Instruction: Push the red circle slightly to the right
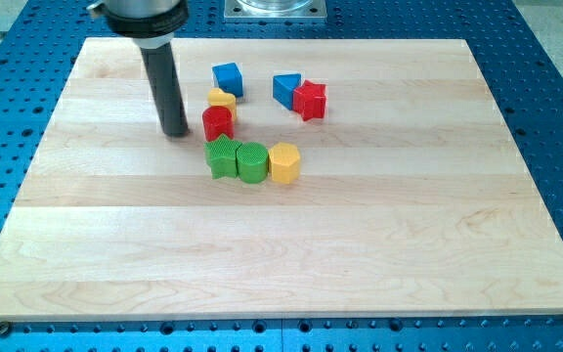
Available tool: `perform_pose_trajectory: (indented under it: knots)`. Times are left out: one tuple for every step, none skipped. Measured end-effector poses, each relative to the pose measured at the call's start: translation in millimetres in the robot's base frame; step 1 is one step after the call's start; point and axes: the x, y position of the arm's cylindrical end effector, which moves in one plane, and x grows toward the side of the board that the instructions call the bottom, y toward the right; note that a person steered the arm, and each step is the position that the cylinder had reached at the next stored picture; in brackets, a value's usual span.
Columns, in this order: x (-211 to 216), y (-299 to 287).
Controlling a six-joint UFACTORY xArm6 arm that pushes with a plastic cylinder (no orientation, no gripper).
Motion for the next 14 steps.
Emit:
perform_pose_trajectory:
  knots:
    - [78, -1]
    - [158, 24]
    - [200, 76]
    - [213, 163]
    - [211, 269]
    - [162, 346]
    - [77, 368]
    - [-21, 368]
    - [-114, 329]
    - [-194, 273]
    - [-198, 250]
    - [-196, 207]
    - [-196, 109]
    - [-198, 33]
